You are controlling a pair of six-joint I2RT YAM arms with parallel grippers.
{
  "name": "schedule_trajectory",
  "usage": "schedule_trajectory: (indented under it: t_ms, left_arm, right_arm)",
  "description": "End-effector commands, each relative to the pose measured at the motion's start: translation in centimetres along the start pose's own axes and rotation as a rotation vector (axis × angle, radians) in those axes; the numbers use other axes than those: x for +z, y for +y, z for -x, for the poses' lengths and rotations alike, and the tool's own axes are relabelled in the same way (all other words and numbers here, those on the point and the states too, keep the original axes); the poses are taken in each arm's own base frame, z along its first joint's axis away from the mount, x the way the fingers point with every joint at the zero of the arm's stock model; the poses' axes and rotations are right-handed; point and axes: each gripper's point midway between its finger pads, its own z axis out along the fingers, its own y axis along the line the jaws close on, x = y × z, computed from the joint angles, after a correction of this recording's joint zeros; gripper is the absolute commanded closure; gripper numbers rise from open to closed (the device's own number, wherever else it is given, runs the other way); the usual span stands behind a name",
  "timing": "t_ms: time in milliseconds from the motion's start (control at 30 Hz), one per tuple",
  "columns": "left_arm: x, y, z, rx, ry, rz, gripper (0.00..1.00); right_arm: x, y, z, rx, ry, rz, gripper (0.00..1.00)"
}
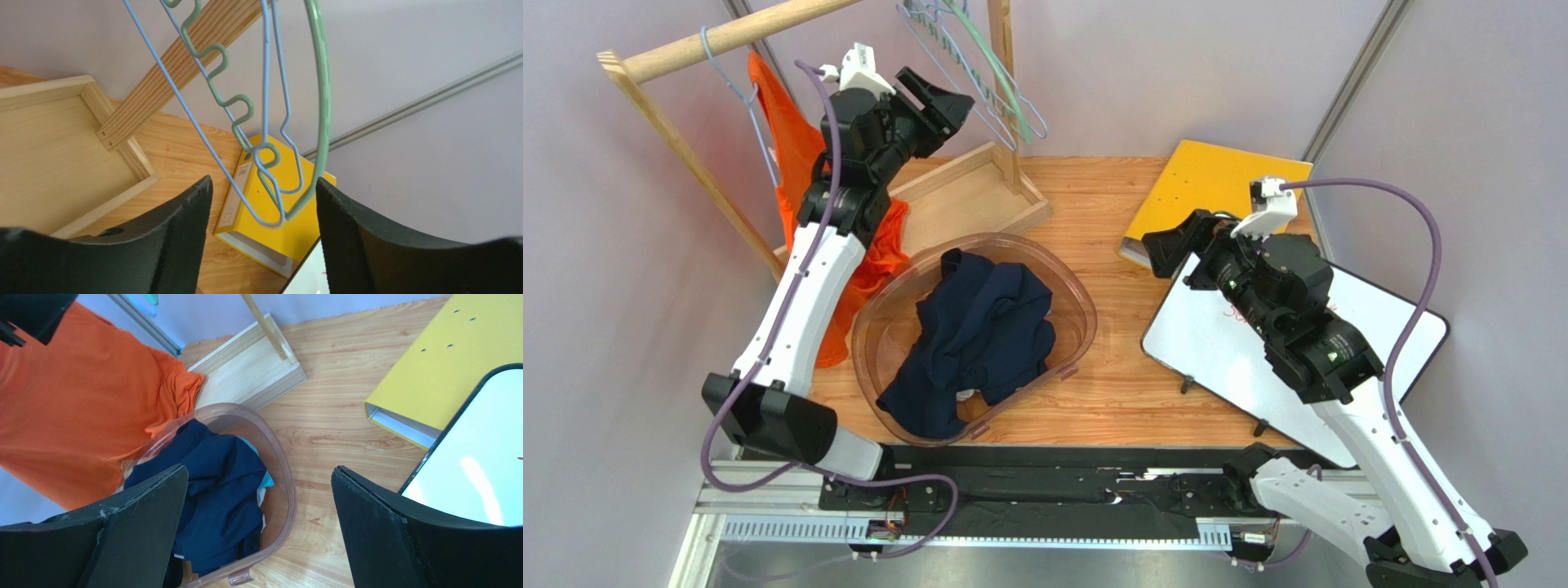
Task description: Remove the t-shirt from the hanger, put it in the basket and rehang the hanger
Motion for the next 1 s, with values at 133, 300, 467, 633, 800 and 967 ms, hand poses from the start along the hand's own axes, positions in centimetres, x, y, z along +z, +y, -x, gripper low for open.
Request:
schedule_trajectory:
  t_ms: [133, 300, 467, 633, 800, 967]
  left_arm:
    - [-8.3, -2.8, -2.9, 0.089, 0.102, -0.186, 0.26]
    - [-14.4, -3.8, -9.3, 0.128, 0.231, -0.350, 0.25]
    - [-19.5, -2.8, -18.0, 0.144, 0.426, -0.489, 0.24]
    - [-26.6, -2.7, -25.0, 0.094, 0.509, -0.768, 0.23]
    - [-31.3, 0.4, -27.6, 0.060, 0.479, -0.872, 0.22]
    - [-35.4, 1.8, -27.5, 0.015, 0.403, -1.035, 0.20]
  right_arm:
    - [0.6, 4.3, -4.2, -0.023, 0.201, 0.263, 0.05]
    - [1.1, 5.1, -8.2, 0.009, 0.343, 0.356, 0.04]
    - [0.4, 5.2, -13.3, 0.105, 0.462, 0.447, 0.00]
    - [-1.9, 5.0, -15.8, 0.186, 0.398, 0.552, 0.00]
    - [-3.2, 0.1, -21.6, 0.276, 0.319, 0.488, 0.00]
    - [-5.3, -2.0, -24.1, 0.346, 0.188, 0.564, 0.00]
